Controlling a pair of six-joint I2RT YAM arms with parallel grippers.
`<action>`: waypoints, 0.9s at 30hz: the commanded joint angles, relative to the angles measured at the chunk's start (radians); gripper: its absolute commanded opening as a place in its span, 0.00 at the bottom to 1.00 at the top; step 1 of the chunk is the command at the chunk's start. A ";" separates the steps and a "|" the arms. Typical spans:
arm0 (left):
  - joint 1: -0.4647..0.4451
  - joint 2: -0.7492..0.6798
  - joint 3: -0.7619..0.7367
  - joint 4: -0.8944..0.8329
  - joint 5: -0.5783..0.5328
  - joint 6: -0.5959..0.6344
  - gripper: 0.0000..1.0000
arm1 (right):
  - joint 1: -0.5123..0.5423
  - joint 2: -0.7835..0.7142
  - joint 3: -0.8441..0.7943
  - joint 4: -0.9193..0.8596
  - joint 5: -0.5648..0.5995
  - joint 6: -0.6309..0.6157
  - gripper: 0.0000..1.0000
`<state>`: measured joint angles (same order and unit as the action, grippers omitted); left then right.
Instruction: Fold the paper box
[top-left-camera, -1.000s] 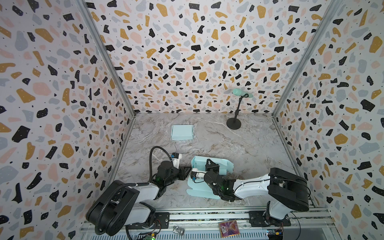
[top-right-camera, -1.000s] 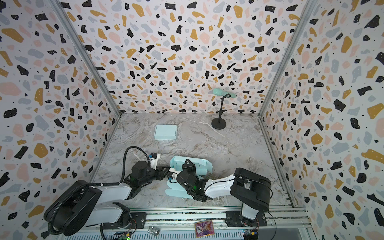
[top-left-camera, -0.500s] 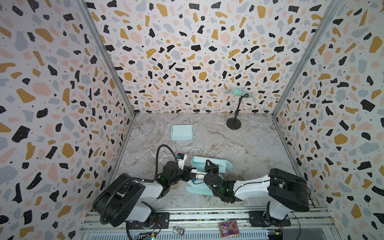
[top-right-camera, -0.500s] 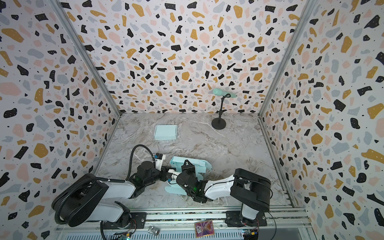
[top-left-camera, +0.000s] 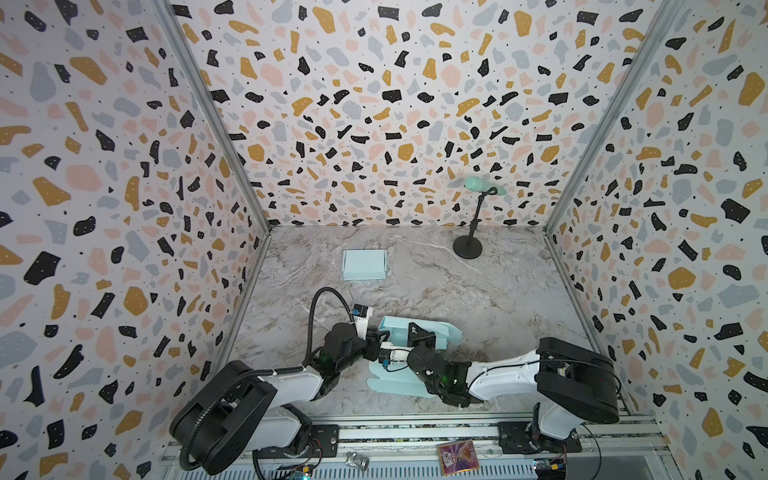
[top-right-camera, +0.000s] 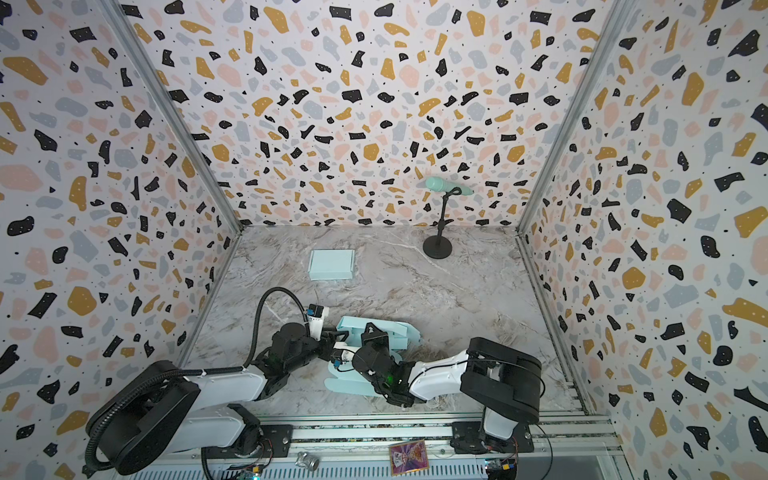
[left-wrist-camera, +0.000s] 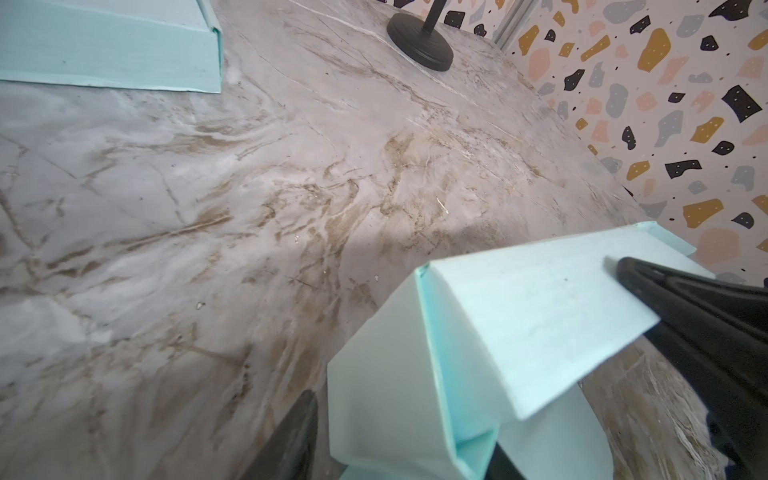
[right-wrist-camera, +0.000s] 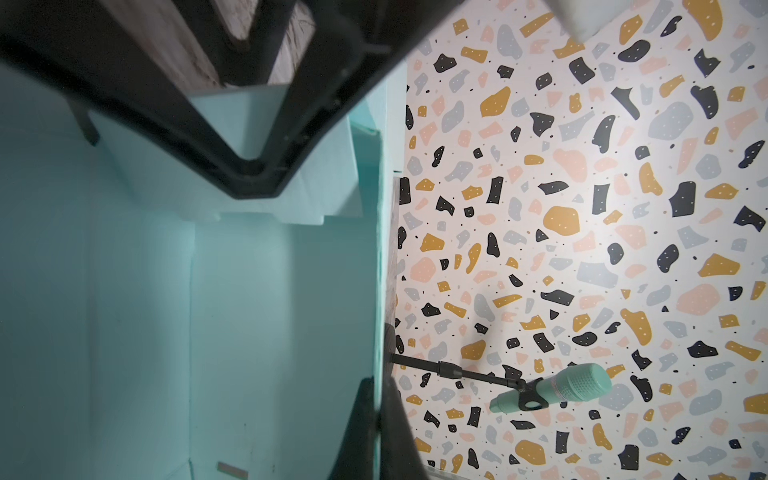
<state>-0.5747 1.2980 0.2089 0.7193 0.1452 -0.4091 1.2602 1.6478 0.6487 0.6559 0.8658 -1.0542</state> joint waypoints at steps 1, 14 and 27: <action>0.004 0.006 0.019 0.047 -0.086 0.035 0.47 | 0.018 -0.028 -0.020 -0.036 -0.030 0.013 0.03; -0.061 0.045 0.033 0.100 -0.147 0.092 0.22 | 0.040 -0.011 0.010 -0.068 -0.042 0.104 0.07; -0.097 0.034 0.008 0.139 -0.180 0.115 0.16 | 0.053 -0.240 0.102 -0.418 -0.273 0.683 0.48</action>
<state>-0.6605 1.3415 0.2234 0.7929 -0.0074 -0.3161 1.3087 1.4796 0.7067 0.3546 0.6796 -0.5961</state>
